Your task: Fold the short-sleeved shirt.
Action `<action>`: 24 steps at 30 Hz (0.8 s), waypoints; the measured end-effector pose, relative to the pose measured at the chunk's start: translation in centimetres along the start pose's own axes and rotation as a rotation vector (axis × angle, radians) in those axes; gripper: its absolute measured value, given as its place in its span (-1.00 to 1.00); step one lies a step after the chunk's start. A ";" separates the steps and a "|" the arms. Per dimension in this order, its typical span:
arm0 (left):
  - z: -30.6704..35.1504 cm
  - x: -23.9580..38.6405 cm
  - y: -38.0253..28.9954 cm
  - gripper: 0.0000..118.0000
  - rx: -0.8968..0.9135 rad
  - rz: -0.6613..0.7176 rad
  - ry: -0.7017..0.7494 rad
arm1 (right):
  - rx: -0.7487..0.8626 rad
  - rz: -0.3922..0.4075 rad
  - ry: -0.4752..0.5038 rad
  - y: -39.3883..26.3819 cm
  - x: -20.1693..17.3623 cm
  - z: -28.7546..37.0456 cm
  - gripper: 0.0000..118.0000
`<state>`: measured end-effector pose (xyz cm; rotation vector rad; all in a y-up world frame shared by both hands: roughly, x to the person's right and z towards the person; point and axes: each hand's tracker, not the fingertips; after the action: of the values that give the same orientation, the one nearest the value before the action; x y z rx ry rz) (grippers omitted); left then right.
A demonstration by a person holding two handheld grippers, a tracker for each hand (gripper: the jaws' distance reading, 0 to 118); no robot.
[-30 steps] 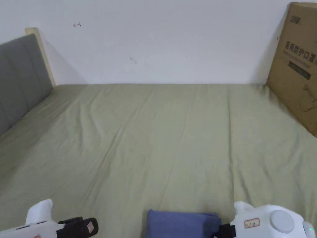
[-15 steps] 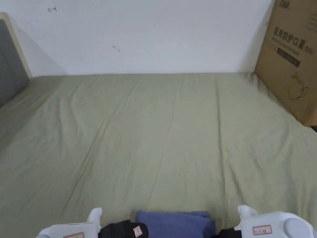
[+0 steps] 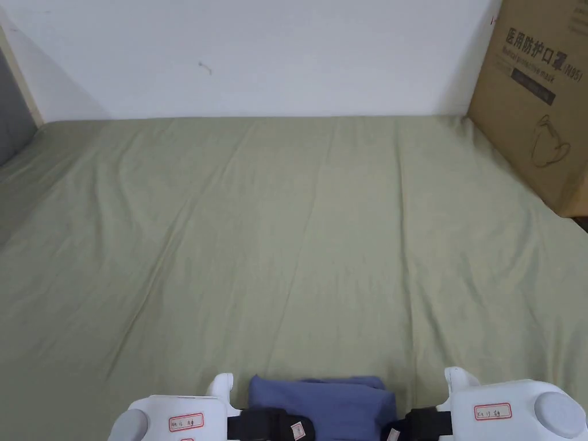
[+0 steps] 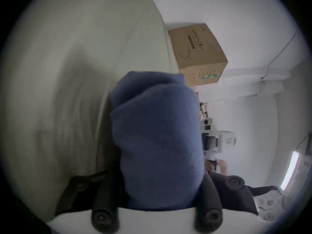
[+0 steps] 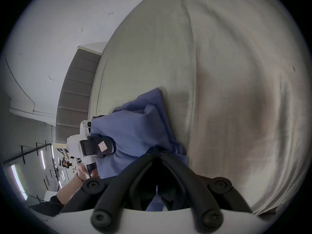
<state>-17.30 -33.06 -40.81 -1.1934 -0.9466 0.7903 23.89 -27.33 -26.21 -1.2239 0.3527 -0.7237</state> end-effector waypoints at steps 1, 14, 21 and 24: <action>0.3 0.8 0.1 -0.52 0.004 -0.016 0.018 | 0.007 0.020 -0.019 -0.1 -0.5 0.3 -1.00; 20.4 11.9 4.6 -0.55 0.083 -0.290 0.536 | 0.195 0.265 -0.133 -1.0 -7.6 10.1 -1.00; 32.3 8.2 7.7 -0.55 0.053 -0.267 0.872 | 0.187 0.241 -0.207 -1.3 -7.3 10.4 -1.00; 35.7 6.1 8.9 -0.46 0.060 -0.229 1.036 | 0.184 0.241 -0.244 -1.4 -7.5 10.0 -1.00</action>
<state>-47.50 -11.66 -44.90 -1.1946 -0.1790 -0.0408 24.06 -15.24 -22.60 -1.0590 0.2209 -0.3849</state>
